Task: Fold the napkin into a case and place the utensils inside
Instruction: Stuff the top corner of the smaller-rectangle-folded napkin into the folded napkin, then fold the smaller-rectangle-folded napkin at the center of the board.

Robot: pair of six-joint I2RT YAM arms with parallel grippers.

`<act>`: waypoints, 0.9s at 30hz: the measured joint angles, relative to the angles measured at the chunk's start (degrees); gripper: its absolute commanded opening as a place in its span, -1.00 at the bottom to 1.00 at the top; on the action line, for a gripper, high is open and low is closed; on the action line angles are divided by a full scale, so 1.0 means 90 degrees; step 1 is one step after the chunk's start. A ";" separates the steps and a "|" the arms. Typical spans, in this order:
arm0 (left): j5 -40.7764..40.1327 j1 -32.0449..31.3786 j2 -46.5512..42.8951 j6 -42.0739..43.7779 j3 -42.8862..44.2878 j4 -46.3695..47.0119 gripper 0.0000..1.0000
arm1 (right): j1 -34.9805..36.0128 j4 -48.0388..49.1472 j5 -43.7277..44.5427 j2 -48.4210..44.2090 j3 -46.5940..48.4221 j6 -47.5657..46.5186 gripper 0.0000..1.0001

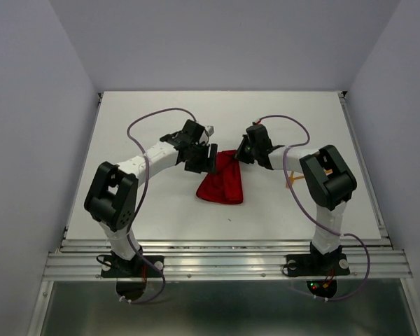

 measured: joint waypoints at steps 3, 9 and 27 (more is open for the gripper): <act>0.0017 0.0034 -0.0415 -0.0299 -0.1003 0.0185 0.44 | 0.0000 -0.0029 -0.0002 0.0000 0.0010 0.0000 -0.99; 0.0138 0.0032 -0.0697 -0.0772 -0.2110 0.0571 0.33 | 0.0000 -0.0097 -0.0032 0.0007 0.0056 -0.0041 -0.99; 0.0372 0.0032 -0.0692 -0.1061 -0.2346 0.1124 -1.00 | 0.0000 -0.0158 -0.0056 0.0049 0.0134 -0.0044 -0.99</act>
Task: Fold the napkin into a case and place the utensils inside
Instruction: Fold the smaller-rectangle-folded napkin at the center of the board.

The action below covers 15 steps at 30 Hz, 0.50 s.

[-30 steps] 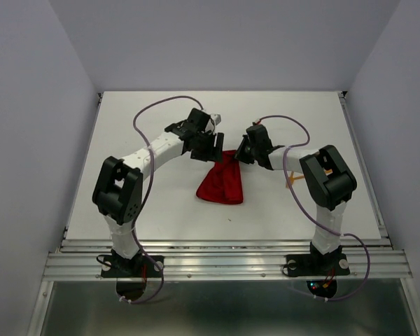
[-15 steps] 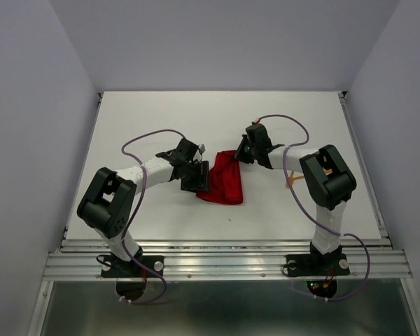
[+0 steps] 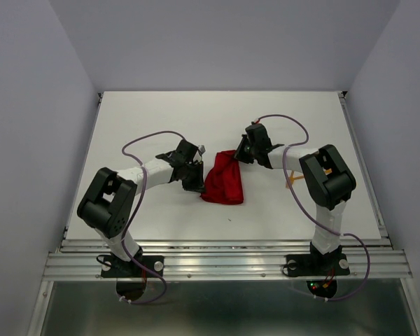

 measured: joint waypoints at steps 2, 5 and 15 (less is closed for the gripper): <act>0.0002 0.0000 -0.0005 0.0005 0.0022 -0.0032 -1.00 | 0.0000 0.0000 0.0000 0.0000 0.0000 0.0000 -0.99; 0.0032 0.0000 -0.0022 0.0027 0.0109 -0.0109 -1.00 | 0.0000 -0.0002 0.0000 0.0000 0.0000 0.0002 -0.99; 0.0318 -0.0090 -0.0364 0.0274 0.0709 -0.0321 -1.00 | 0.0000 -0.0005 0.0000 0.0012 0.0007 0.0049 -0.99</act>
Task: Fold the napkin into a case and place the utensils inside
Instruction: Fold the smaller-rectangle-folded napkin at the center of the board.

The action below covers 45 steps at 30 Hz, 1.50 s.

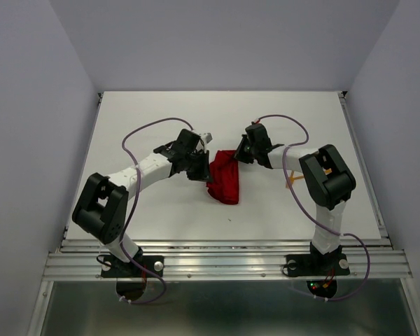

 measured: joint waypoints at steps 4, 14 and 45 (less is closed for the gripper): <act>0.0027 -0.0177 -0.0007 0.0155 0.0216 -0.0095 -1.00 | 0.0000 0.0005 -0.0002 0.0010 0.0005 0.0017 -0.99; -0.0034 -0.0537 -0.0005 0.0678 0.0539 -0.0432 -1.00 | 0.0000 0.0005 -0.0022 0.0034 0.0034 0.0049 -0.99; -0.0301 -0.0534 0.0165 0.1064 0.0265 -0.0478 -1.00 | 0.0007 -0.0357 -0.0085 -0.1195 -0.0449 -0.0311 0.15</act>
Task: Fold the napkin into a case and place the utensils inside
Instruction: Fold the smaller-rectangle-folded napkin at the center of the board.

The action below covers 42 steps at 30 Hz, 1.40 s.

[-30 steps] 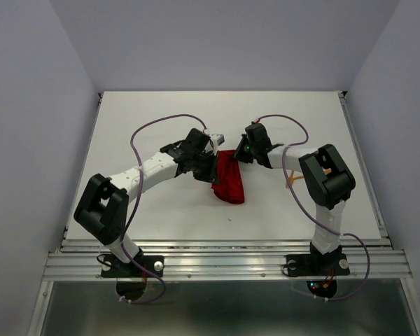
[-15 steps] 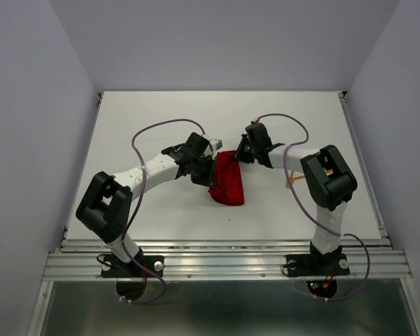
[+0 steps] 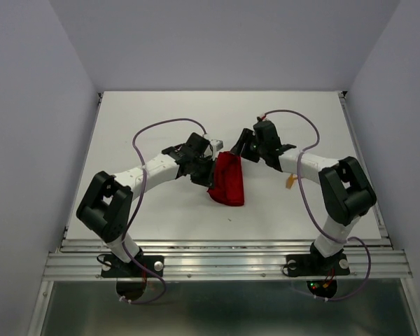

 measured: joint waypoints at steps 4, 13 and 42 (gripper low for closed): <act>0.0002 0.0000 0.0005 0.0046 0.0000 0.0000 -1.00 | 0.0000 0.0058 -0.0015 -0.0595 -0.0384 -0.0024 -0.16; 0.0000 0.0000 0.0005 0.0209 0.0000 -0.0061 -1.00 | 0.0466 0.0109 -0.0563 -0.1287 -0.1469 -0.0075 -0.99; 0.0585 0.0000 -0.0012 0.0182 0.0027 0.0015 -1.00 | 0.1163 0.0891 -0.1528 -0.0019 -0.1547 0.0318 -0.99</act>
